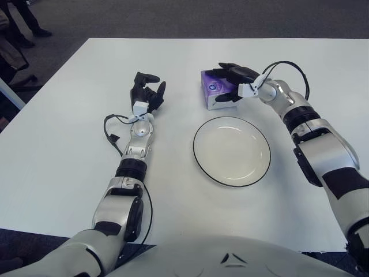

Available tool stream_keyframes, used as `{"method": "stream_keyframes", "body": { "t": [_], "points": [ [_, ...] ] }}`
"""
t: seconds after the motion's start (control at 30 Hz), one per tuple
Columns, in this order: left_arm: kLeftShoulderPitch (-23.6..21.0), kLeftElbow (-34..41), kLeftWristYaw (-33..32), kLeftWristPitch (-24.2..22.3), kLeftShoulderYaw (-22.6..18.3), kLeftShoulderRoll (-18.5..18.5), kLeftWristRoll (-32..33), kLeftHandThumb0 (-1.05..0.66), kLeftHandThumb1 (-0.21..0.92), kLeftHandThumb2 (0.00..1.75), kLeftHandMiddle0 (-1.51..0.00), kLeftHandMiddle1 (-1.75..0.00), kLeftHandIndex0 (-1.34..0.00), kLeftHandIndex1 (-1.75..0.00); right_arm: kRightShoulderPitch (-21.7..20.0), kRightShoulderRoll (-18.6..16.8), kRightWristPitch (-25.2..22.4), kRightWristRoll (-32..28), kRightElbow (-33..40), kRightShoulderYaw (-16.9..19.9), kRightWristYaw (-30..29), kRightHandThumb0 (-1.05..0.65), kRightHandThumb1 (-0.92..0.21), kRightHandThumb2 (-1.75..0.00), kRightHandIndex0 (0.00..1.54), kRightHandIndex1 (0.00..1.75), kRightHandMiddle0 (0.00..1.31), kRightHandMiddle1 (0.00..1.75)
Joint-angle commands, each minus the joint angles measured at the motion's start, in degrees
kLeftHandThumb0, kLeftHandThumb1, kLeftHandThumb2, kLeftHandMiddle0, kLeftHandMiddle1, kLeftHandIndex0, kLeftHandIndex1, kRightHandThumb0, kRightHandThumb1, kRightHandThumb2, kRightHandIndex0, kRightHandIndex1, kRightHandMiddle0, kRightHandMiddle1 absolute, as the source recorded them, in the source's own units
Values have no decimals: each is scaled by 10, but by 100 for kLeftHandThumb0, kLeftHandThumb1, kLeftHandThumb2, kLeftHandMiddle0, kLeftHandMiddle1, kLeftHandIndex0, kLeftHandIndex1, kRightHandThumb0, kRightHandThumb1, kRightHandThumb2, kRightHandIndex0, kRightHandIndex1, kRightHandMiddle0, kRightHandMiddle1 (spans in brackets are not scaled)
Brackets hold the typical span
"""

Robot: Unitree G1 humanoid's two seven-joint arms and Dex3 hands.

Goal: Put the tissue paper into the plate.

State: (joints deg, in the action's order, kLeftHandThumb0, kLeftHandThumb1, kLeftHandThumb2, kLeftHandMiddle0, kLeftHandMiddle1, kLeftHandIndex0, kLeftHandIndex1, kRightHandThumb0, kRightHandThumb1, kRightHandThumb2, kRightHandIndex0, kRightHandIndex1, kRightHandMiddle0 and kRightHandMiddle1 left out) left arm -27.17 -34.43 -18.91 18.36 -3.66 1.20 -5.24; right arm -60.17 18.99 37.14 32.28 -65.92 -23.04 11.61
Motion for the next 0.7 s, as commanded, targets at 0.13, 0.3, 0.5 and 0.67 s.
{"method": "stream_keyframes", "body": {
  "t": [0.13, 0.3, 0.5, 0.67],
  "points": [
    [69, -28, -3, -8, 10, -11, -13, -36, 89, 37, -80, -175, -42, -154, -9, -17, -14, -2, -41, -9, 31, -103, -92, -50, 8, 0, 22, 0],
    [71, -23, -4, -11, 10, -13, -14, -36, 90, 36, -80, -175, -42, -154, -7, -18, -20, -2, -56, -10, 38, -101, -92, -45, 7, 0, 21, 0],
    [76, -13, -5, -13, 11, -14, -15, -36, 90, 35, -80, -175, -42, -154, -5, -15, -29, -15, -64, -6, 63, -90, -92, -31, 9, 1, 20, 0],
    [79, -8, -6, -14, 12, -15, -15, -36, 90, 35, -81, -175, -42, -153, -3, -11, -35, -14, -64, -10, 63, -79, -92, -21, 19, 3, 21, 0]
  ]
}}
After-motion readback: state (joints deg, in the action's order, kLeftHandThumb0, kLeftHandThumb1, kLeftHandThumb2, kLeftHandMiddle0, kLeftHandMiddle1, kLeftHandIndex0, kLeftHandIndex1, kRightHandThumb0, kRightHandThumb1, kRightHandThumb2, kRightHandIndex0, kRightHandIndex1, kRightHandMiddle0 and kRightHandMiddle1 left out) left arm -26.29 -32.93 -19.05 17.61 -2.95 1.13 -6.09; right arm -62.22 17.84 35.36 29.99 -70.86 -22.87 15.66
